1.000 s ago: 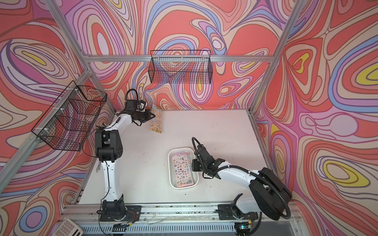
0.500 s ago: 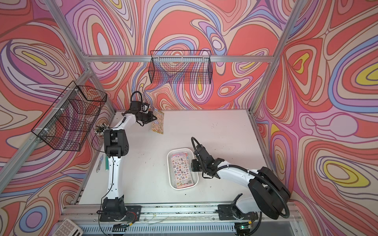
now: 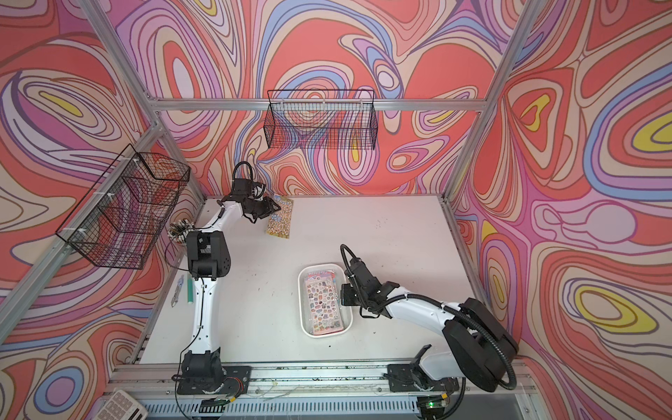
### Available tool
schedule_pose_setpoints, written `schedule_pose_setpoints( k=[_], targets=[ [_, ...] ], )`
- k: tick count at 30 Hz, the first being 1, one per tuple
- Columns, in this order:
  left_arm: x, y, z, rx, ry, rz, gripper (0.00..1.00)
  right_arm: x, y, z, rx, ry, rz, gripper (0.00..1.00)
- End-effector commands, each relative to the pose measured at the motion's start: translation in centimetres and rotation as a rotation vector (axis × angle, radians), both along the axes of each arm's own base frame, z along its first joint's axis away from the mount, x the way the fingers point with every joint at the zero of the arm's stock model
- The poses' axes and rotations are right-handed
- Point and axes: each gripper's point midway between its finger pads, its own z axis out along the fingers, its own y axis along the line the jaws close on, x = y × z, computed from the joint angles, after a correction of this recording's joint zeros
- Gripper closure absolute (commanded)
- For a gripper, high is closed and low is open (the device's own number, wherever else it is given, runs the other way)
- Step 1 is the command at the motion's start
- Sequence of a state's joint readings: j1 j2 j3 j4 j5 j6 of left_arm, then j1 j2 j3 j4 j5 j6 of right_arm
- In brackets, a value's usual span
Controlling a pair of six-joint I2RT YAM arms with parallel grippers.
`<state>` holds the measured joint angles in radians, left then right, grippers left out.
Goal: Take the stickers out of the storage box
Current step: Place the sticker at the center of the board.
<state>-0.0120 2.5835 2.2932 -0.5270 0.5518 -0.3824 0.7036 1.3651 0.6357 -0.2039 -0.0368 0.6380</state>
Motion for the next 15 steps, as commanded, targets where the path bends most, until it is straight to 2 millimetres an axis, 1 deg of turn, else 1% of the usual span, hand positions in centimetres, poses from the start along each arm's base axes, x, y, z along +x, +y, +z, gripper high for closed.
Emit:
schedule_pose_setpoints(
  k=[1,3,6,10,12,15],
  targets=[
    [-0.4,1.1,-1.5,0.035,0.056,0.040,0.45,-0.4,-0.3,0.3,0.002,0.008,-0.016,0.89],
    [-0.5,1.8,-1.3,0.072,0.060,0.062,0.42,-0.5,-0.4,0.3,0.003,0.007,-0.015,0.89],
    [-0.7,2.6,-1.0,0.119,0.052,0.083,0.33,-0.5,-0.3,0.6,0.009,0.001,-0.014,0.88],
    [-0.8,3.3,-0.1,0.167,0.031,0.093,0.27,-0.5,-0.3,0.8,0.013,-0.005,-0.016,0.88],
    [-0.6,3.7,0.7,0.189,0.013,0.103,0.27,-0.5,-0.3,0.6,0.012,-0.002,-0.016,0.88],
    [-0.1,4.0,3.2,0.212,-0.040,0.127,0.26,-0.5,-0.4,0.6,0.004,0.004,-0.017,0.88]
  ],
)
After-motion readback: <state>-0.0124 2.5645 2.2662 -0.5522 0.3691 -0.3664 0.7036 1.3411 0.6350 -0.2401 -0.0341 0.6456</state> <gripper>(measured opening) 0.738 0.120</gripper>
